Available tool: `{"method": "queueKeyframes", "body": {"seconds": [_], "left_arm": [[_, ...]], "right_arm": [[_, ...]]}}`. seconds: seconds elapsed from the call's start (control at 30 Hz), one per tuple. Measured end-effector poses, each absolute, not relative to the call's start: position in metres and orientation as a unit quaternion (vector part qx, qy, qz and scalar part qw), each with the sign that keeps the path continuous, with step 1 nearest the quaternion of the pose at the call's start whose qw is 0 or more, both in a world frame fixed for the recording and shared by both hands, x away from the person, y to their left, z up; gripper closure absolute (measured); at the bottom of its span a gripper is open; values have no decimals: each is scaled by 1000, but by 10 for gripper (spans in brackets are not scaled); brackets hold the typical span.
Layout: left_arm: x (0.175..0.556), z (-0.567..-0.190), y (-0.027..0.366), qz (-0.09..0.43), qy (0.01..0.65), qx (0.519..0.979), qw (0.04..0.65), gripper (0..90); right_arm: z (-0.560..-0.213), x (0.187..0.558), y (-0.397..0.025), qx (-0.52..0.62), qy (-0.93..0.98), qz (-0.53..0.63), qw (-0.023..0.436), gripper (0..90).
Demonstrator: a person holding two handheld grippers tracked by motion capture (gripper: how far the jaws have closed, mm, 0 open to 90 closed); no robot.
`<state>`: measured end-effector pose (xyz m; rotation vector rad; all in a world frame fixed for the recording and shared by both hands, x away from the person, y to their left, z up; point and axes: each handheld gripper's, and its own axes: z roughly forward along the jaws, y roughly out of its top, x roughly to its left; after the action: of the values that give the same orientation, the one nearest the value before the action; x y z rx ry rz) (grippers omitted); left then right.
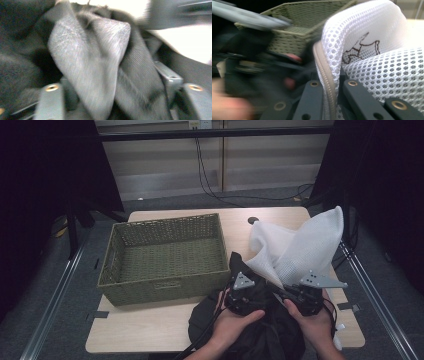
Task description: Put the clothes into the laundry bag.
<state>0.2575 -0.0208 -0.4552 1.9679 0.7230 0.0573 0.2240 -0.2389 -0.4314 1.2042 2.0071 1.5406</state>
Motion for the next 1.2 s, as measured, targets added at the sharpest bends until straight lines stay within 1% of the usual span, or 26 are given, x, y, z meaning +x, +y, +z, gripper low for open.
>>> {"method": "queueKeyframes", "body": {"seconds": [0.07,0.1,0.2,0.23,0.27,0.3,0.33,0.4,0.43,0.47,0.5,0.53,0.57,0.6,0.63,0.7,0.8,0.87,0.9,0.93,0.97,1.0,1.07,1.13,1.17,1.2], "left_arm": [[252,-447,-6,44,294,808,508,277],[249,-442,8,72,295,802,514,240],[251,-444,17,74,305,804,506,195],[263,-457,16,-4,322,819,474,145],[263,-457,16,-4,322,819,474,105],[269,-467,12,-48,338,822,455,105],[270,-474,9,-57,342,832,432,92],[267,-479,2,-27,328,846,420,113],[265,-480,-1,-11,321,853,412,219],[264,-480,-4,-3,317,856,408,219],[264,-481,-6,-3,310,859,407,397],[263,-482,-7,-4,300,861,411,397],[263,-483,-8,-29,289,860,419,577],[263,-484,-9,-36,290,859,421,721],[263,-484,-9,-38,291,854,430,799],[262,-482,-10,-45,276,846,454,850],[261,-469,-9,-60,269,805,525,874],[265,-458,-7,-65,301,751,584,884],[269,-455,-6,-63,318,731,600,886],[272,-453,-6,-48,338,719,606,888],[277,-458,-10,-16,359,727,585,892],[279,-462,-14,-3,361,746,560,890],[281,-476,-22,-15,353,778,520,863],[273,-478,-20,5,326,792,516,794],[266,-470,-14,16,304,800,518,668],[266,-470,-14,16,304,800,518,575]], "right_arm": [[-434,226,-241,431,704,539,167,892],[-434,227,-241,431,705,537,170,892],[-434,227,-240,433,705,535,171,892],[-435,228,-238,433,707,532,171,891],[-436,228,-237,434,707,532,171,891],[-436,228,-237,434,707,532,171,891],[-437,229,-236,433,709,530,171,891],[-439,230,-234,429,714,526,172,890],[-441,230,-230,429,718,521,173,890],[-441,230,-230,429,718,521,173,890],[-441,231,-230,426,720,520,172,890],[-442,231,-229,425,720,521,170,889],[-442,232,-228,423,720,523,170,889],[-442,233,-226,419,721,527,164,888],[-441,233,-224,417,721,529,163,889],[-437,232,-219,408,726,528,167,888],[-422,224,-216,385,718,553,174,888],[-418,221,-215,381,716,558,175,888],[-414,218,-214,375,715,562,177,888],[-412,216,-213,372,714,566,176,888],[-411,215,-214,373,713,567,175,888],[-413,216,-215,378,712,568,170,888],[-417,218,-218,383,714,563,165,889],[-425,220,-221,394,714,556,161,890],[-429,223,-225,403,715,547,165,890],[-429,223,-225,403,715,547,165,890]]}}
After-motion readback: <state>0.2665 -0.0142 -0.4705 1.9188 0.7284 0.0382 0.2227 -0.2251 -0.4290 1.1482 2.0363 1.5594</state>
